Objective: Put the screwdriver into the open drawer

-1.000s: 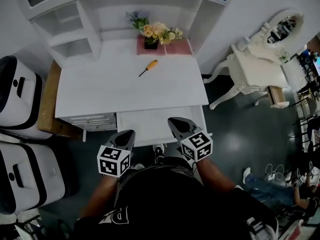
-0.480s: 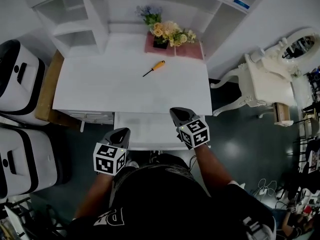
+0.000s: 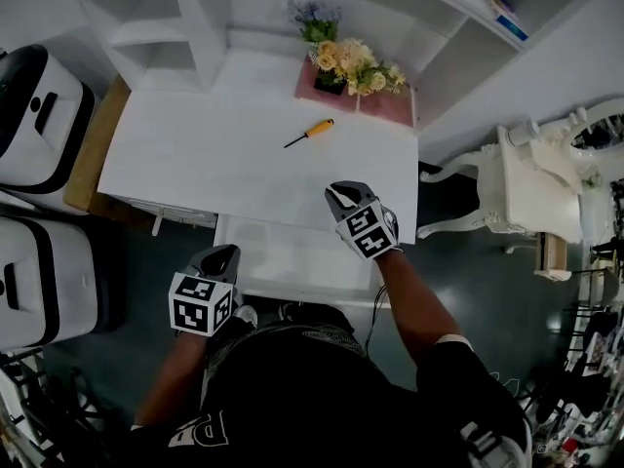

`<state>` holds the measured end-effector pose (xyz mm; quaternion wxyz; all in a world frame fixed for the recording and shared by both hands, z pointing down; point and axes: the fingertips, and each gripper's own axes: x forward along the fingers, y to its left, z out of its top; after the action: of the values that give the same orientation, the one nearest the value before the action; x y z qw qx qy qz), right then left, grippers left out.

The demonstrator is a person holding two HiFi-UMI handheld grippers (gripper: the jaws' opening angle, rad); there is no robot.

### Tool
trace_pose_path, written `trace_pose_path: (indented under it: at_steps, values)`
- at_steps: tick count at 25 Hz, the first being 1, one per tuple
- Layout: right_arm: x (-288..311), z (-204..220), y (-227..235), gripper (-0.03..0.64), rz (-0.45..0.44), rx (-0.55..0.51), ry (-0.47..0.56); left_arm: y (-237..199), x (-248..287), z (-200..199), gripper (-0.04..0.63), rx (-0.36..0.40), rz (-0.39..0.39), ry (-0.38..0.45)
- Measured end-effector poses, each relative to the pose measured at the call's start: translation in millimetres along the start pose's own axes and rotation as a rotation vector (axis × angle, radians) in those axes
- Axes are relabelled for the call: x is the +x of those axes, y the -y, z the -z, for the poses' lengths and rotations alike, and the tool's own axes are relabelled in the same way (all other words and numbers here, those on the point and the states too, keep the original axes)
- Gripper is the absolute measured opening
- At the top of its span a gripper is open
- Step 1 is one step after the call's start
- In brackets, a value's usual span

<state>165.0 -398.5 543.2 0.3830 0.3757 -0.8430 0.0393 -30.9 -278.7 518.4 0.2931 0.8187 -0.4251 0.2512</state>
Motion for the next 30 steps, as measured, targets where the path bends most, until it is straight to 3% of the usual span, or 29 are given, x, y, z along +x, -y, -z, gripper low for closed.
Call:
trace_pose_path:
  at_steps: [12,19,30]
  values:
    - [81.5,-3.5,46.1,0.060,-0.041,-0.389,-0.102,-3.1,14.4,-5.6,0.015,-0.069,-0.071,0.018]
    - [133.6,9.7,65.2,0.063,-0.050,-0.507,-0.150,-9.6,24.3,6.5,0.015,-0.170,-0.082,0.004]
    - [183.7,15.8,95.3,0.117,-0.036,-0.744,-0.228,-16.4,24.8,19.4,0.015,-0.199,-0.127,-0.021]
